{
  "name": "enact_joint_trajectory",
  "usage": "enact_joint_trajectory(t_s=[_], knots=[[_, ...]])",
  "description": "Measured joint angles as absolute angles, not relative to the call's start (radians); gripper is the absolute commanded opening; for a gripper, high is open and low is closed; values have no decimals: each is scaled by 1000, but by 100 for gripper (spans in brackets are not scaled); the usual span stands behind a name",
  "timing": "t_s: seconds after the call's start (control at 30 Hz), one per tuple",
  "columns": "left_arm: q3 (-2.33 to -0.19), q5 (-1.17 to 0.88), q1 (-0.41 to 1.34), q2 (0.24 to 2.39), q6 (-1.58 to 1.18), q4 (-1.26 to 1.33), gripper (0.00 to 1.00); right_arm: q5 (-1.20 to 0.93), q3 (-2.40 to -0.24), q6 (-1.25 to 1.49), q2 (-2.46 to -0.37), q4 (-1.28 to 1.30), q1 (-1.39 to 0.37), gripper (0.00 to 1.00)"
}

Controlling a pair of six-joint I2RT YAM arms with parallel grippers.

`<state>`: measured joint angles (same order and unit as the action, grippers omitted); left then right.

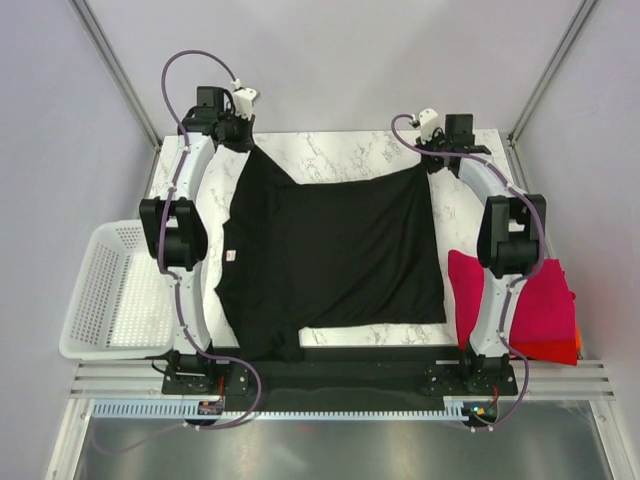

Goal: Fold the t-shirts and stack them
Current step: Flatten the tshirt out

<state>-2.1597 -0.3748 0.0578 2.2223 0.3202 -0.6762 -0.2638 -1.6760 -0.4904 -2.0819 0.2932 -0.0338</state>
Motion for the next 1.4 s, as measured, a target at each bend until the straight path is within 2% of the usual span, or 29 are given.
enact_joint_trajectory(t_s=[0.2,0.4,0.7,1.1,1.3,1.4], knots=[[-2260,-309,77,2327,324,-587,2,-241,-1939,-490,-2280,284,-33,0],[-2310,-278,109,2396,346,-498,2,-203,-2054,-492,-2384,285,-32,0],[-2416,-206,169,2511,366,-331,2,-154,-2094,-490,-2427,289,-22,0],[-2440,-182,176,2560,437,-170,2,-129,-2111,-490,-2438,282,-12,0],[-2435,-160,179,2559,463,-170,2,-125,-2110,-493,-2438,278,-9,0],[-2363,-150,181,2517,464,-181,2,-125,-2101,-497,-2437,274,-8,0]])
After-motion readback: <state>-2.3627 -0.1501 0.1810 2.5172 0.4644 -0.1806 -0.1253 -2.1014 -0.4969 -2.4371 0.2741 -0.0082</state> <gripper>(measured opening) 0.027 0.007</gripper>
